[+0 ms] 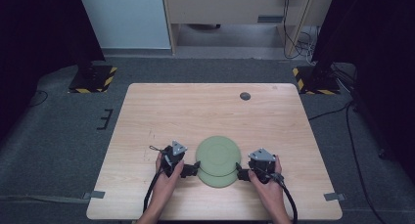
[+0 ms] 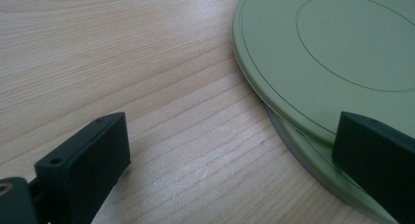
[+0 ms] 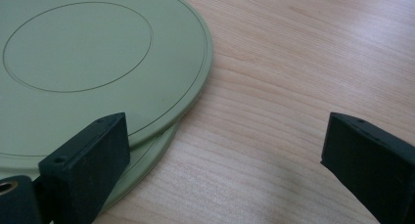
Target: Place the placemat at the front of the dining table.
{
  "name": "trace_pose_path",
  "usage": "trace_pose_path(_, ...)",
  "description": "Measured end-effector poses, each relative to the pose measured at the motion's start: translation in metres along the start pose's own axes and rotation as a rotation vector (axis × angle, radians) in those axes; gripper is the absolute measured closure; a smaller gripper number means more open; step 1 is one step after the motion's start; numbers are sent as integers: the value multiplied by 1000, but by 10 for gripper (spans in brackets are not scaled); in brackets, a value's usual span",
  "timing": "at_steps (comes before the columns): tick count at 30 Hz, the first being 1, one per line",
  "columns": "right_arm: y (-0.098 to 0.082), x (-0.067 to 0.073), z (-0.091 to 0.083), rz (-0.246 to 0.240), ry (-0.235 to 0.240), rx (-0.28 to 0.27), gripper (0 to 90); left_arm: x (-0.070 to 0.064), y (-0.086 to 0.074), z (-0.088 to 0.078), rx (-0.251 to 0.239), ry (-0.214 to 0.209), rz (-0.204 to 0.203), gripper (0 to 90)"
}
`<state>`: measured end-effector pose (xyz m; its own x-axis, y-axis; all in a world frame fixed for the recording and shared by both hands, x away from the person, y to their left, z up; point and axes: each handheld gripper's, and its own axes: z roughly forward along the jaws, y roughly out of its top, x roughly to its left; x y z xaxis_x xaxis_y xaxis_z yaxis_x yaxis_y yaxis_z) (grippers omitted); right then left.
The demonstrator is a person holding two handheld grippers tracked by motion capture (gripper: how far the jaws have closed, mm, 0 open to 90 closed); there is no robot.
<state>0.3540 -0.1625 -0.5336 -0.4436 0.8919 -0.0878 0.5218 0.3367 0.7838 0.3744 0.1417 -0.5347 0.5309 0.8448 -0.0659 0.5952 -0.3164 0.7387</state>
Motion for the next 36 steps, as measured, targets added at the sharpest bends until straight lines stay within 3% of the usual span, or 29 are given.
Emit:
trace_pose_path(8, 2, -4, 4, 16, -13, 0, 25, 1, 2, 3, 1, -3, -4, 0)
trace_pose_path(18, 6, -3, -2, -19, -15, -9, 51, 2, 5, -3, -11, 4, 5, 18)
trace_pose_path(23, 13, -18, -18, -75, -7, 4, 56, 8, 7, -11, -28, 11, 2, 19)
trace_pose_path(27, 13, -30, -19, -82, -4, 20, 58, 10, 7, -10, -21, 8, -8, 21)
trace_pose_path(33, 12, -34, -14, -81, 26, 40, 66, 13, 13, -10, 5, 4, 34, 23)
trace_pose_path(36, 14, -31, -9, -97, 50, 54, 68, 13, 15, -9, -2, -27, 72, 29)
